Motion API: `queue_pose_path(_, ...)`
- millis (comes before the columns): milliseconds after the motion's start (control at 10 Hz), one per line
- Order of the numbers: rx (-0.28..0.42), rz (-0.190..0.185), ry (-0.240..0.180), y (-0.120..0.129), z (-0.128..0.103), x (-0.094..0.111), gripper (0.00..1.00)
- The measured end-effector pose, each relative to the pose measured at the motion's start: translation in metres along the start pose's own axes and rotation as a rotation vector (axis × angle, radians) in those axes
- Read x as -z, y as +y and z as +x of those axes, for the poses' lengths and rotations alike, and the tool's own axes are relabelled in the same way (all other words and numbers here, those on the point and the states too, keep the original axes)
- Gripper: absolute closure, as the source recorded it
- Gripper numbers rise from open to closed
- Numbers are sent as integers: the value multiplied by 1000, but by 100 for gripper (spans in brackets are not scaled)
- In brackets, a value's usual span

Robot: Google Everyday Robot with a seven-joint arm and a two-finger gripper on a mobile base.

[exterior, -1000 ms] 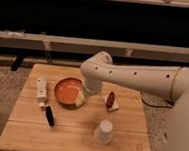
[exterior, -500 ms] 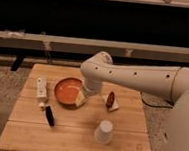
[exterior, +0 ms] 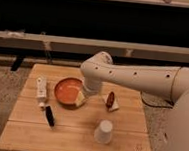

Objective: Place the ceramic cup over the eraser

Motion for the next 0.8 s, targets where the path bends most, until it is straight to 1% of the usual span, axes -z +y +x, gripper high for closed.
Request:
queue_pose_path(600,-4,-2,-2,0,-1,1,20)
queue_pose_path(700,-15,-3,6,-2,2,2,20)
queue_pose_path(800,-32,0,13,-7,10,6,20)
